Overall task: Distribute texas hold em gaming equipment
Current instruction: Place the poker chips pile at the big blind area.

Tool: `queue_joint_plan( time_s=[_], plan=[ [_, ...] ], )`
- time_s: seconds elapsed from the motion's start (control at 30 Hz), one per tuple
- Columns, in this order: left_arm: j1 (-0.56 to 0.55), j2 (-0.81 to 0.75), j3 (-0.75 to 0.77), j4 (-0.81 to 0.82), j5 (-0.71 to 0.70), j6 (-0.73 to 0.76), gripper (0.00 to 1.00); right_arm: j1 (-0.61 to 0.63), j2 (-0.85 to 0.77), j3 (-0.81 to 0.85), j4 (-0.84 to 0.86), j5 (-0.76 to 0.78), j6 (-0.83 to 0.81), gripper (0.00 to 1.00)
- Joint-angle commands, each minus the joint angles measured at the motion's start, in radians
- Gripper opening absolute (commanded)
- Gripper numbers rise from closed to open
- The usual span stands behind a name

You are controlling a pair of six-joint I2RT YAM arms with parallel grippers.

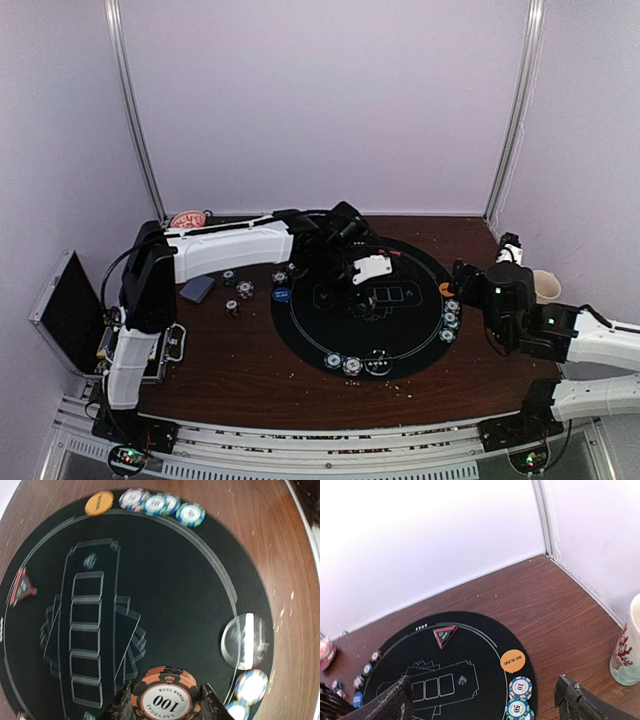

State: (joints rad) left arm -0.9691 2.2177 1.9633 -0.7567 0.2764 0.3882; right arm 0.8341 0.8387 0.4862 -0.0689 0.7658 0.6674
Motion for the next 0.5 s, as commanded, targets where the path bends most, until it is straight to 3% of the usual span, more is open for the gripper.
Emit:
queue_joint_plan(
  time_s=[0.0, 0.17, 0.47],
  plan=[
    [-0.051, 0.088, 0.145, 0.064, 0.022, -0.1, 0.24, -0.004, -0.153, -0.044, -0.04, 0.134, 0.052, 1.0],
    [-0.096, 0.206, 0.277, 0.096, -0.005, -0.14, 0.24, -0.003, -0.258, -0.062, -0.044, 0.118, 0.049, 1.0],
    [-0.168, 0.347, 0.411, 0.146, -0.007, -0.172, 0.24, -0.003, -0.247, -0.056, -0.037, 0.074, 0.051, 1.0]
  ],
)
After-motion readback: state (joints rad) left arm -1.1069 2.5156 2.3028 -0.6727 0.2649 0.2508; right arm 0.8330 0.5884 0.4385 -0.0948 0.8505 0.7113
